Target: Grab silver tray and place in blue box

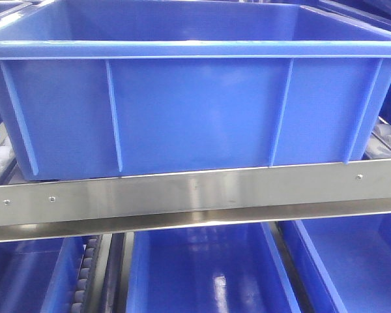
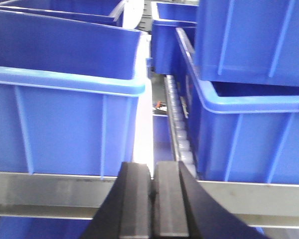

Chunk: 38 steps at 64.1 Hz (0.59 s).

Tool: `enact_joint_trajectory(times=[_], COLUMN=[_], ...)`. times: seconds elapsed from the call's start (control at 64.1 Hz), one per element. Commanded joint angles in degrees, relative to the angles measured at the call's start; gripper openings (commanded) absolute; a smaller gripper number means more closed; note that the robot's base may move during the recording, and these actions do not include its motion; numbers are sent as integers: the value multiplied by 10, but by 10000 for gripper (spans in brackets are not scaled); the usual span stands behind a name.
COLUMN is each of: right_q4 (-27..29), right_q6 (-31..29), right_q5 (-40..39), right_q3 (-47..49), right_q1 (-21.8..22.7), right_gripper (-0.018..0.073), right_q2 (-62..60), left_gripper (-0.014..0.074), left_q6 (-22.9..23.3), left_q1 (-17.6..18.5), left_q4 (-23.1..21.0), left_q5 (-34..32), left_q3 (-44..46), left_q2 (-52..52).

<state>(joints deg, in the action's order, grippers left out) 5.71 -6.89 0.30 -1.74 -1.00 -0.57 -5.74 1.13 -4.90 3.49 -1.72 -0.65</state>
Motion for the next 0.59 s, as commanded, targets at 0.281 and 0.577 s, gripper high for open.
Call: enact_joint_trajectory(times=[0.281, 0.577], right_q4=[3, 3], right_q6=[1, 1], right_q5=[-44, -44], right_q3=[-2, -2], right_q1=[10, 10], right_gripper=[54, 54], right_q2=[-12, -12], left_gripper=[-95, -95], left_q6=[0, 0], left_q1=[-1, -1], left_q4=[-5, -5], left_q5=[-52, -52], left_q3=[2, 2], left_q2=[-10, -10])
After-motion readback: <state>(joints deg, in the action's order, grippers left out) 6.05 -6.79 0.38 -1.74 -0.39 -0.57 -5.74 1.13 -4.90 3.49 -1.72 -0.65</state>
